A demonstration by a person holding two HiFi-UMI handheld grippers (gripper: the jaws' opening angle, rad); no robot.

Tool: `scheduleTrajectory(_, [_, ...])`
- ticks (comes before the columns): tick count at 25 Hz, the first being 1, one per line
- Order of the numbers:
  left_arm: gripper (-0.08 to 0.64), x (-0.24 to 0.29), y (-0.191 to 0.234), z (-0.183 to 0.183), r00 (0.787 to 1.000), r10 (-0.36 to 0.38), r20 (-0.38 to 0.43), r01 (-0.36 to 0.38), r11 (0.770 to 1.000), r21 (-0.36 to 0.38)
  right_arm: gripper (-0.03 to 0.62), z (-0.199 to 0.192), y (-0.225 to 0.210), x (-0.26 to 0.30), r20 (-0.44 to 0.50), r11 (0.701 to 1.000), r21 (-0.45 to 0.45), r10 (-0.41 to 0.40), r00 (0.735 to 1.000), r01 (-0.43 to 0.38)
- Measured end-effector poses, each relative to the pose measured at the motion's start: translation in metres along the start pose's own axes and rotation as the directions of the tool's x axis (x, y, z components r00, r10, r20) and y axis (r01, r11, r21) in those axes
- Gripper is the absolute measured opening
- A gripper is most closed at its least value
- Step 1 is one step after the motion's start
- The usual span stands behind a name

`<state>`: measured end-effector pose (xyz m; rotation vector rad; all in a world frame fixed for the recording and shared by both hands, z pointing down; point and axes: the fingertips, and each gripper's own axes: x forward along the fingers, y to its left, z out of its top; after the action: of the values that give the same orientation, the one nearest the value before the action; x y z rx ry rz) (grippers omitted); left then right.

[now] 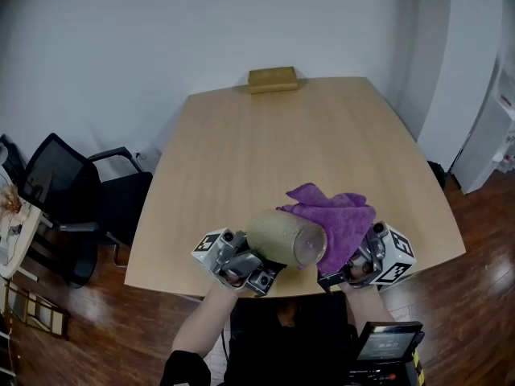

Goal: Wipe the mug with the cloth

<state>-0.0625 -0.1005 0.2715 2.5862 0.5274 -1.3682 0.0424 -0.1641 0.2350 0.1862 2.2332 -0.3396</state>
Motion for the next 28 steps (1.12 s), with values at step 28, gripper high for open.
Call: scheduleTrajectory(28, [0.043,-0.118,0.163,0.012,0.165,0.732,-0.661,-0.307,0.675,0.671,0.034,0.029,-0.144,-0.097,-0.107,0.729,-0.344,-0.657,0.746,0.592])
